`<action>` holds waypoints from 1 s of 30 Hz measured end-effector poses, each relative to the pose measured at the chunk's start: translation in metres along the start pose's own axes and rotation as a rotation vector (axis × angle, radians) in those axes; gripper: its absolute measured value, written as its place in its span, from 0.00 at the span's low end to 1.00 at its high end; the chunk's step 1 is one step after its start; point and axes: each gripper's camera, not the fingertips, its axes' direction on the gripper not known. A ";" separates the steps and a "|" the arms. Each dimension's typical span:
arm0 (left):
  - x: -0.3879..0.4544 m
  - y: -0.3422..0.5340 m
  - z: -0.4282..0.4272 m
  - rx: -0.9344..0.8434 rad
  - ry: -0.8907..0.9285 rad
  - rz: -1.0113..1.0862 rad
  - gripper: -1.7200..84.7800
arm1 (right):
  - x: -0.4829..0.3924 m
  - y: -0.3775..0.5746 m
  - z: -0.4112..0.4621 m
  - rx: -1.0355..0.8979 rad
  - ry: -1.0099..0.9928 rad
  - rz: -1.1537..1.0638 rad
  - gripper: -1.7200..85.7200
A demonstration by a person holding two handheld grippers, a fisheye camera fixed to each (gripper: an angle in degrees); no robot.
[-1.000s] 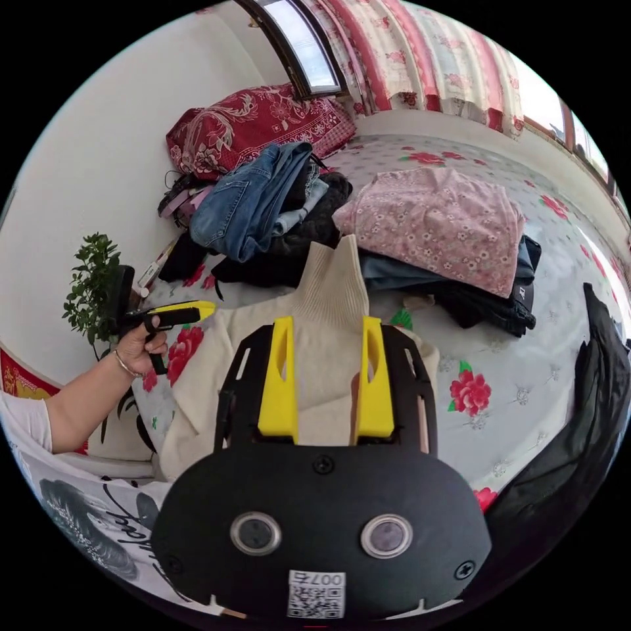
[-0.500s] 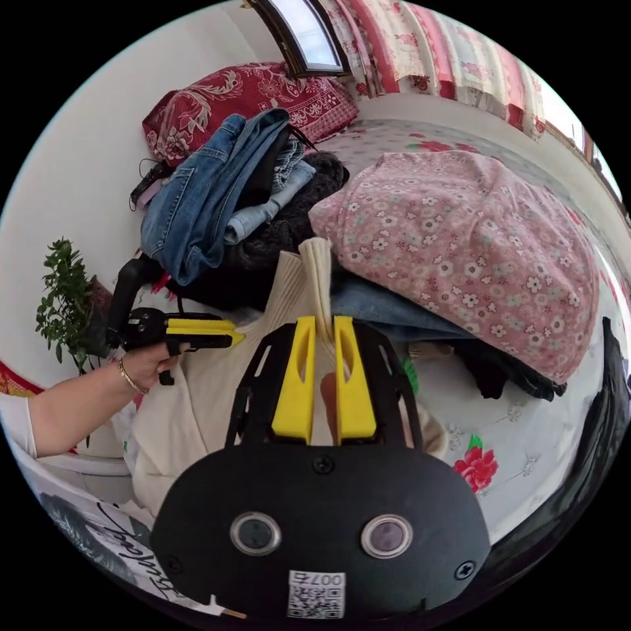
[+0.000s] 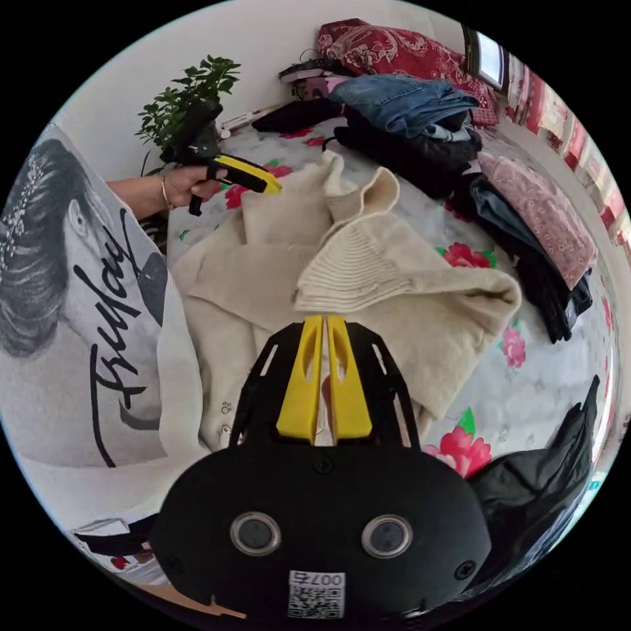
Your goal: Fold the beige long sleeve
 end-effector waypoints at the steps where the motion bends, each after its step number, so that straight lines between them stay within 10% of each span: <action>1: 0.004 0.009 -0.005 0.016 0.000 -0.042 0.09 | -0.010 0.005 0.018 -0.068 -0.014 0.015 0.03; 10: 0.087 -0.073 -0.008 0.164 0.102 0.197 0.13 | -0.003 0.001 0.018 0.127 0.033 0.327 0.07; 16: 0.127 -0.151 0.117 -0.223 0.130 0.249 0.13 | 0.014 -0.019 0.061 0.098 -0.021 0.453 0.08; 26: 0.084 -0.052 0.066 -0.365 -0.243 0.130 0.02 | 0.024 0.016 0.119 0.110 -0.057 0.456 0.10; 30: 0.048 0.013 0.021 -0.295 -0.130 -0.129 0.04 | 0.036 0.035 0.123 0.130 -0.130 0.541 0.10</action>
